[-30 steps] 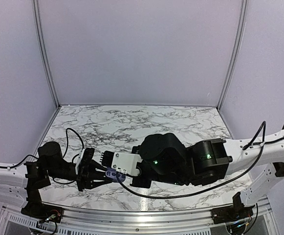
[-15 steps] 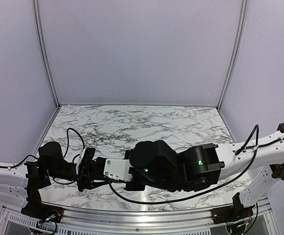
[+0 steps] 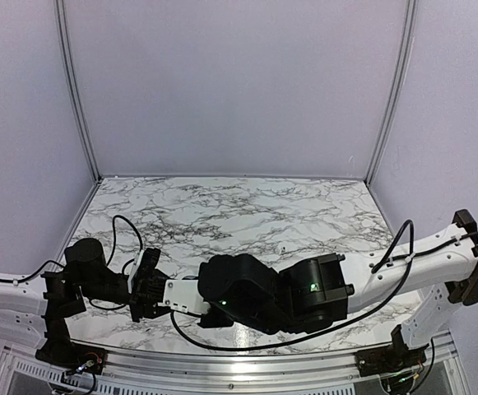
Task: Insert the wireless bluetooth earbuds into the charging case
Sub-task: Insert the left earbud into the left side groove of the charging case.
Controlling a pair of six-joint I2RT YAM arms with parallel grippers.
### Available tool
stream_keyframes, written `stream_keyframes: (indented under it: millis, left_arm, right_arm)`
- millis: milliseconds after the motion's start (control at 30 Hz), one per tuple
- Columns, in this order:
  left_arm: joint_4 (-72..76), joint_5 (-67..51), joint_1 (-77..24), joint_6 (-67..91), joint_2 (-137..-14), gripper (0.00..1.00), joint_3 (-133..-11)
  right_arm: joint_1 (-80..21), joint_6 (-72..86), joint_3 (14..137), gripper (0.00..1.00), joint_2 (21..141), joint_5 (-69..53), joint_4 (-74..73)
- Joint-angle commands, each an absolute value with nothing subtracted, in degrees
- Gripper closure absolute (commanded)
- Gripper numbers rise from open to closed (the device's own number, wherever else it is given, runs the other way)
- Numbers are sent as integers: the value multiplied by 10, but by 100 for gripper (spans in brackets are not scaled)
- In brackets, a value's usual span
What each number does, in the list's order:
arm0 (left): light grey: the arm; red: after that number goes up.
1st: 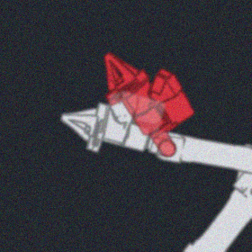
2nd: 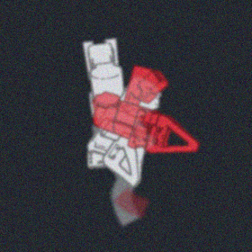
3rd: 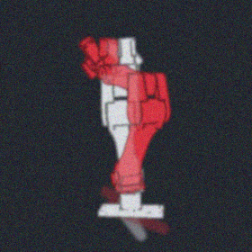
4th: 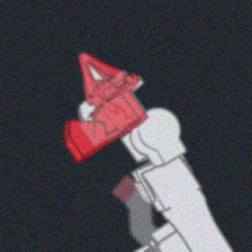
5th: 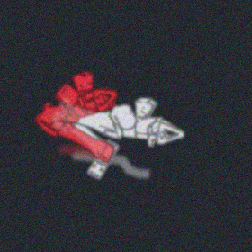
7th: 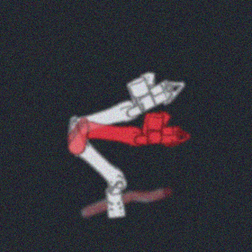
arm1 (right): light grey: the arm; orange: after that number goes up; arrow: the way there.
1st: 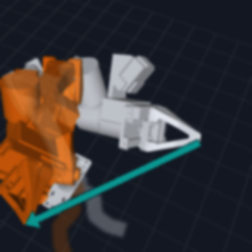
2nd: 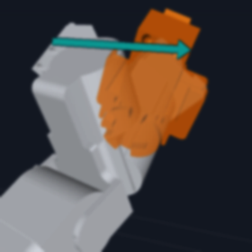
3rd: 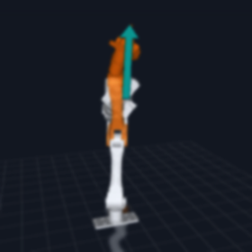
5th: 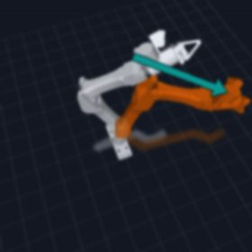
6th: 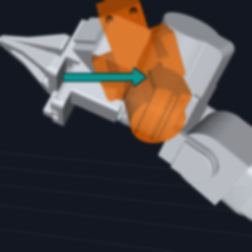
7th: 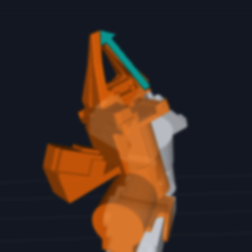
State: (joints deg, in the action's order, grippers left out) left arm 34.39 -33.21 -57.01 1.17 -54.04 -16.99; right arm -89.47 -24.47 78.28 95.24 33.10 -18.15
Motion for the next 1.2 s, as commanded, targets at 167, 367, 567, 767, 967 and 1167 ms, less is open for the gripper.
stream_keyframes:
  millis: [167,367,567,767,967,1167]
  left_arm:
    - [371,-333,-572,18,-533,99,-178]
    - [371,-331,-572,18,-529,98,-176]
    - [372,-327,-572,19,-519,98,-173]
    - [372,-329,-572,18,-518,98,-174]
    - [372,-335,-572,18,-526,98,-179]
    - [372,-333,-572,20,-517,98,-178]
  right_arm:
    - [-903,-255,800,100,958,378,-156]
    - [-913,-265,791,100,954,360,-151]
    - [-921,-277,785,100,964,372,-159]
    - [-921,-275,786,100,973,410,-155]
    - [-921,-276,796,100,981,430,-144]
    - [-920,-286,799,100,987,449,-129]
